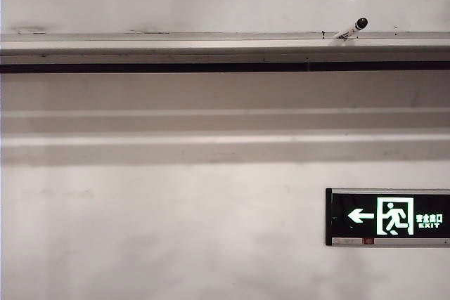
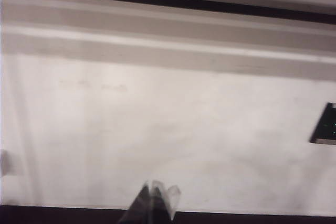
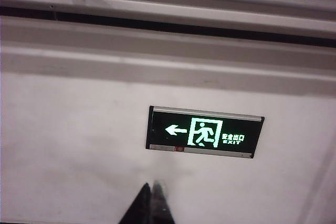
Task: Take a marker from the whiteboard tray, write "Hi!" on the whiteboard, and then put the marker back vertically into the whiteboard tray.
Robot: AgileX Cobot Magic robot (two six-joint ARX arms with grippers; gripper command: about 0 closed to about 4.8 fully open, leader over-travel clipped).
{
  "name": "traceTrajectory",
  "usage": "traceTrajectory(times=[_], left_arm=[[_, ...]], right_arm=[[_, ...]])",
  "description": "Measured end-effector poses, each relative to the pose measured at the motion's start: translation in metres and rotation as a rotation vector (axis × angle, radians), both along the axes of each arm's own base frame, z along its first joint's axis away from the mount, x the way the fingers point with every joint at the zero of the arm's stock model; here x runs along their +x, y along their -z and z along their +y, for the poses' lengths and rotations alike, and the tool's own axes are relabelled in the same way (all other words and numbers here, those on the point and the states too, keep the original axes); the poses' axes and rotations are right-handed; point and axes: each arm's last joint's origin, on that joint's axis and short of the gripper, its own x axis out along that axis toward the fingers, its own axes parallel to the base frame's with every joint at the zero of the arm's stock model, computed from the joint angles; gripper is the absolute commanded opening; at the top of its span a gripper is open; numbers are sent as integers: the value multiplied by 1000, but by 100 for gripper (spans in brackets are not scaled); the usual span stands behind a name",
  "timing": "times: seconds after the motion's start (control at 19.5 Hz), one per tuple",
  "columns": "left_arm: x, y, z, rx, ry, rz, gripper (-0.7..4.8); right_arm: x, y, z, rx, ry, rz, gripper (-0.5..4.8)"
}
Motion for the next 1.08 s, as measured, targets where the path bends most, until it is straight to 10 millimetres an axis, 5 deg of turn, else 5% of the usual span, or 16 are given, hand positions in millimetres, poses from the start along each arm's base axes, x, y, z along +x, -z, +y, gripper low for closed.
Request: traceTrajectory(times=[0.56, 0.67, 1.08], left_arm=[[0, -4, 0, -5, 9, -41, -6], [-2, -13, 0, -31, 0, -55, -6], [-30, -127, 2, -151, -14, -208, -6]], right_arm=[[0, -1, 0, 17, -2, 0, -5], [-4, -17, 0, 54, -6, -37, -5], [-40, -127, -3, 87, 110, -208, -5]])
